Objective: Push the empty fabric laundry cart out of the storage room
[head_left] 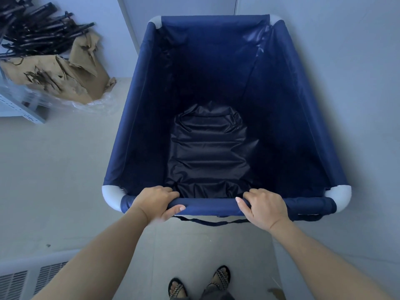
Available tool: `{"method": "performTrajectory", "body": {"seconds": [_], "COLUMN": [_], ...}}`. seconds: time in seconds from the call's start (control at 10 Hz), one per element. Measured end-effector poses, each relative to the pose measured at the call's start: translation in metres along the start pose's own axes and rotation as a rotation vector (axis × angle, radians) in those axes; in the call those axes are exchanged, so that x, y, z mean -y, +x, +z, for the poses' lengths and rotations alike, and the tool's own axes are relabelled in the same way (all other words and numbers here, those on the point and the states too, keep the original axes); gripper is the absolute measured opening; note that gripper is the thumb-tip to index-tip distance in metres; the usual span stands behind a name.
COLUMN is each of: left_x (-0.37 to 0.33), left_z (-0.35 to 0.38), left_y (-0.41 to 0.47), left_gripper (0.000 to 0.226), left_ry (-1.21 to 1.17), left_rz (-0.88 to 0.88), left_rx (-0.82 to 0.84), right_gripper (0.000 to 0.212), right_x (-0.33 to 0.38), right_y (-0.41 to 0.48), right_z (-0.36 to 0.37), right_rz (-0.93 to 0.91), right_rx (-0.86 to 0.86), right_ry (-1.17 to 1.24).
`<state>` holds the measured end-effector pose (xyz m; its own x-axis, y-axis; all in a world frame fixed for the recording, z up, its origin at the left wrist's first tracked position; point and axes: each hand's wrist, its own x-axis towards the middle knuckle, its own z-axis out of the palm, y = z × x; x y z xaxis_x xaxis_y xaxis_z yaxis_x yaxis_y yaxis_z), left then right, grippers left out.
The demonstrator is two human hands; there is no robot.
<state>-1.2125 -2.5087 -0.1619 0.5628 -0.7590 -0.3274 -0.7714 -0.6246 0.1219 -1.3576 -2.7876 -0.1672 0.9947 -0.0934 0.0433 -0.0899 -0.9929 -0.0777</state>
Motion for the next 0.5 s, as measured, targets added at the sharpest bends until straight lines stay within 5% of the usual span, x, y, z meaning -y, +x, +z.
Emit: {"method": "performTrajectory", "body": {"seconds": [0.2, 0.5], "left_x": [-0.002, -0.014], "left_z": [0.0, -0.012], "left_y": [0.0, -0.014], "left_gripper": [0.046, 0.047], "left_ry": [0.014, -0.159], "left_rz": [-0.009, -0.089], "left_rx": [0.015, -0.101], "right_gripper": [0.048, 0.033], "right_x": [0.001, 0.008], "right_y": [-0.001, 0.003], "right_z": [-0.006, -0.021], "right_rz": [0.036, 0.092], "right_rx": [0.012, 0.052], "right_ry": [0.046, 0.18]}}
